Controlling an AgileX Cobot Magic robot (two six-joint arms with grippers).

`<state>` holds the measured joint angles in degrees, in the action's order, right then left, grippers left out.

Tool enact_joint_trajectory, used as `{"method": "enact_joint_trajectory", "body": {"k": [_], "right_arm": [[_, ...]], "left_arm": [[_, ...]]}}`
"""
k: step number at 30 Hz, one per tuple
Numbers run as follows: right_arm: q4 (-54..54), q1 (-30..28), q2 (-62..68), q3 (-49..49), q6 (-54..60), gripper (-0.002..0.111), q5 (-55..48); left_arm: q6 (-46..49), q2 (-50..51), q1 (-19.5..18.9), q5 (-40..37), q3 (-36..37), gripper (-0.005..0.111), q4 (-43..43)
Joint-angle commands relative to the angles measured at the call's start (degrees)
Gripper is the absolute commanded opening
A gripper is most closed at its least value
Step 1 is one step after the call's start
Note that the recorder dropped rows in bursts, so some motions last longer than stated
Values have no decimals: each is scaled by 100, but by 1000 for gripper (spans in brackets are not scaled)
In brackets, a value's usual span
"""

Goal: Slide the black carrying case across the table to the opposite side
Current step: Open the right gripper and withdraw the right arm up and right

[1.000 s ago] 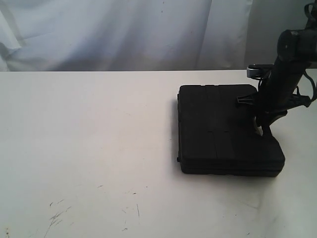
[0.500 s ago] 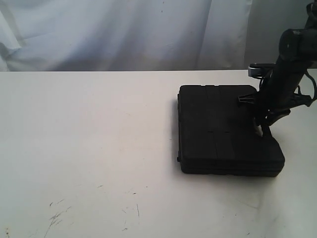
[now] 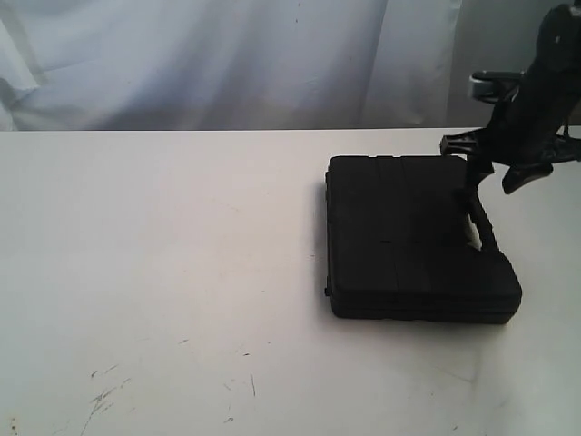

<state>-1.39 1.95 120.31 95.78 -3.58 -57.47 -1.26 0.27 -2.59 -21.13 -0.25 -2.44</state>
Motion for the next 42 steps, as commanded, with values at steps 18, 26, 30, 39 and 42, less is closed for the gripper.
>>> {"method": "enact_joint_trajectory", "body": {"k": [18,26,30,39,42], "right_arm": [[-853,582,-3260,-2251,-6,0,1948],[-899,828,-4818,-3490,-152,0,2619],[-993,828,-5306,-3630,-243,0,2078],[-992,828,-5850,-3629,-287,0,1535],[-992,828,-5897,-3629,-287,0,1558]], "left_arm": [[8,-27,-11,65,25,0,3],[8,-27,-11,65,25,0,3],[8,-27,-11,65,25,0,3],[8,-27,-11,65,25,0,3],[8,-27,-11,65,25,0,3]]}}
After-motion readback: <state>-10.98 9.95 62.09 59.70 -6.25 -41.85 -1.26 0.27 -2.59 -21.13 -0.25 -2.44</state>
